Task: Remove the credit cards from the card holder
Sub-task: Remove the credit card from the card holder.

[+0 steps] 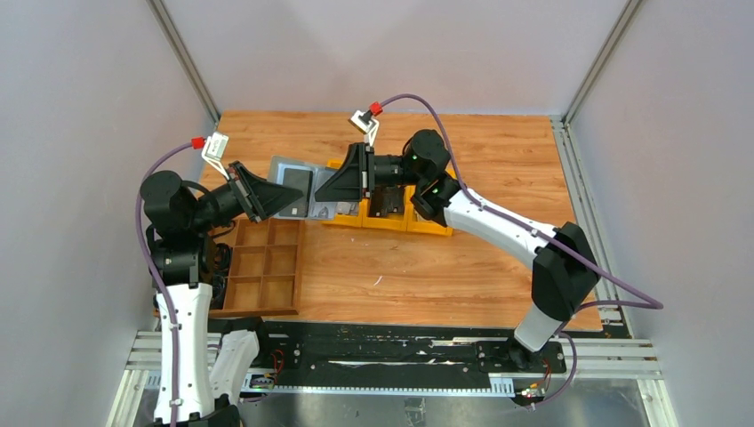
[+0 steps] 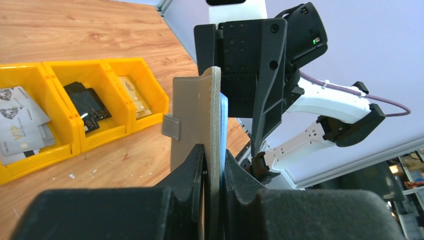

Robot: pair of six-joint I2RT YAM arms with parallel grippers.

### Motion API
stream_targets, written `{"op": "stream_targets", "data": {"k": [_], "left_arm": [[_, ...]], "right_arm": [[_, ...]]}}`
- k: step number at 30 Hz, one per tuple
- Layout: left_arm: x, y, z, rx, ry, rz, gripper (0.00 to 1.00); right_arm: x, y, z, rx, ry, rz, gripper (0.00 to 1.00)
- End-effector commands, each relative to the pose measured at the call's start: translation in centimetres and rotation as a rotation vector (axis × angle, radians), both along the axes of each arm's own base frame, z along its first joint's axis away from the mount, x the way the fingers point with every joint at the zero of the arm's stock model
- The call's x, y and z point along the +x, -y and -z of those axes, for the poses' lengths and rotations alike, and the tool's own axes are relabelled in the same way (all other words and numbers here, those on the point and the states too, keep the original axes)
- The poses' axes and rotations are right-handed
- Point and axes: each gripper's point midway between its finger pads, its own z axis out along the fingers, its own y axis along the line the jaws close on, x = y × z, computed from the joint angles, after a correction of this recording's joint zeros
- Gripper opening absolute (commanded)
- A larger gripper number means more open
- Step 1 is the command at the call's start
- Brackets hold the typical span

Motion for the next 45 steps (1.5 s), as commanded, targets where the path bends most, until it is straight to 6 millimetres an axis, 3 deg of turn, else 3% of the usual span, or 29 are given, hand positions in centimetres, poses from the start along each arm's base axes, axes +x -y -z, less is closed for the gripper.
{"op": "stream_targets", "data": {"k": [1,13,22,30,35,38,45], "left_arm": [[-1.3,0.5,-0.8,-0.017,0.024,0.057,0.02],[-0.7,0.2,-0.3,-0.006,0.037,0.020,0.05],[-0.6,-0.1,0.4,0.031,0.050,-0.012,0.07],[-1.1,0.2,1.1,0.032,0.036,0.019,0.25],[-1.8,0.7,0.5,-0.008,0.006,0.086,0.40],[-2.0,0.9,-0.2,-0.032,0.007,0.102,0.38],[-2.0,1.0,-1.5,-0.063,0.020,0.106,0.21]], "right_arm": [[-0.9,-1.0,-0.2,0.036,-0.018,-0.066,0.46],[-1.6,-2.1,-1.4,0.087,-0.034,-0.121,0.38],[-1.3,-2.6,-1.5,0.094,-0.052,-0.123,0.21],[-1.1,-2.8,-1.1,0.089,-0.076,-0.112,0.00],[-1.6,-2.2,-0.9,0.093,-0.064,-0.116,0.00],[-1.8,-1.8,-0.5,0.087,-0.063,-0.118,0.00],[-1.8,-0.3,1.0,0.070,-0.070,-0.097,0.00]]}}
